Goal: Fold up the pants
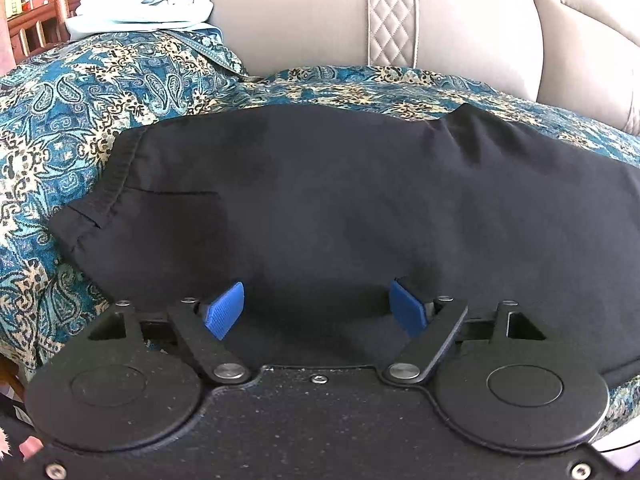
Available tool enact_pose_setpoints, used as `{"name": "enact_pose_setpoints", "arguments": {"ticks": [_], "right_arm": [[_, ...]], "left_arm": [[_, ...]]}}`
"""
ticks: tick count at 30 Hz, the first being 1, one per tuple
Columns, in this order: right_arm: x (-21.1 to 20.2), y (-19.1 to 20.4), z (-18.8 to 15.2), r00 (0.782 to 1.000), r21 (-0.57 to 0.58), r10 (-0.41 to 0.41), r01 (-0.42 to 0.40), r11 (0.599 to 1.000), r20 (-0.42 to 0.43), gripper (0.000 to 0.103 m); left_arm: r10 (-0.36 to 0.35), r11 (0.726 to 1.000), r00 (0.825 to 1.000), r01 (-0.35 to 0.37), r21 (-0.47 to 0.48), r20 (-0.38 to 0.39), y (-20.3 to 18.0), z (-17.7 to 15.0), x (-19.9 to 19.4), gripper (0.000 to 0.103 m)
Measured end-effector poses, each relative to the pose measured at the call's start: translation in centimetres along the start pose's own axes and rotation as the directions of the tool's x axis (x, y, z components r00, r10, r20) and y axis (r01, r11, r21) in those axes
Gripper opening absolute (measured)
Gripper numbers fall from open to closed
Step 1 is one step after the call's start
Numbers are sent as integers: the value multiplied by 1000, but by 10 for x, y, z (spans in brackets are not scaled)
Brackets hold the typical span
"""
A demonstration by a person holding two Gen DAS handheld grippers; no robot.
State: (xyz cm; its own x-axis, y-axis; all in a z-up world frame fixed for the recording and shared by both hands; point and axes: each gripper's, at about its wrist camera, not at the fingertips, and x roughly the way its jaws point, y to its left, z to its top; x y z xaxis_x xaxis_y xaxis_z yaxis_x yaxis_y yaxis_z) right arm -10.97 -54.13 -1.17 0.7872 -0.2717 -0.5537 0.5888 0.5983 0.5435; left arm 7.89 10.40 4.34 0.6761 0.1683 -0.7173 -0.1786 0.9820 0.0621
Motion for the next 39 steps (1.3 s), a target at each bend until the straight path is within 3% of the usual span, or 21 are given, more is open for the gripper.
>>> {"name": "enact_pose_setpoints", "arguments": {"ticks": [4, 8, 15, 17, 19, 22, 24, 25, 27, 30, 34, 39], "right_arm": [[15, 39, -14, 996, -225, -81, 88, 970, 40, 74], [21, 73, -35, 998, -358, -29, 44, 933, 48, 74], [25, 141, -92, 992, -683, -26, 106, 723, 127, 74], [24, 153, -100, 992, -713, -6, 94, 695, 124, 78], [24, 158, -98, 992, -692, -7, 93, 716, 126, 77], [28, 147, -77, 985, -538, -69, 144, 830, 157, 77], [32, 123, -54, 983, -323, -115, 155, 934, 140, 76], [33, 110, -46, 983, -210, -127, 152, 966, 129, 76], [32, 95, -35, 981, -98, -134, 148, 984, 139, 72], [36, 100, -30, 977, -118, -161, 178, 977, 143, 62], [33, 104, -32, 967, -99, -200, 218, 971, 160, 63], [8, 75, -20, 965, 7, -121, 122, 992, 232, 63]], "left_arm": [[1, 1000, 1000, -1, -6, 3, 0, 0, 1, 79], [-2, 1000, 1000, 2, -10, 8, 1, -2, 1, 80], [-8, 1000, 1000, 8, -16, 12, 4, -3, 1, 82], [-9, 1000, 1000, 9, -16, 12, 4, -3, 1, 82], [-12, 1000, 1000, 12, -16, 11, 4, -3, 2, 82], [-15, 1000, 1000, 16, -19, 13, 5, -3, 2, 83], [-17, 1000, 1000, 18, -18, 17, 6, -4, 2, 83], [-19, 1000, 1000, 19, -18, 19, 6, -4, 2, 83], [-21, 1000, 1000, 21, -19, 23, 6, -5, 2, 84], [-24, 999, 999, 25, -21, 26, 7, -5, 2, 84], [-31, 999, 999, 32, -18, 31, 8, -6, 2, 85], [-38, 999, 999, 38, -21, 35, 10, -7, 2, 87]]}}
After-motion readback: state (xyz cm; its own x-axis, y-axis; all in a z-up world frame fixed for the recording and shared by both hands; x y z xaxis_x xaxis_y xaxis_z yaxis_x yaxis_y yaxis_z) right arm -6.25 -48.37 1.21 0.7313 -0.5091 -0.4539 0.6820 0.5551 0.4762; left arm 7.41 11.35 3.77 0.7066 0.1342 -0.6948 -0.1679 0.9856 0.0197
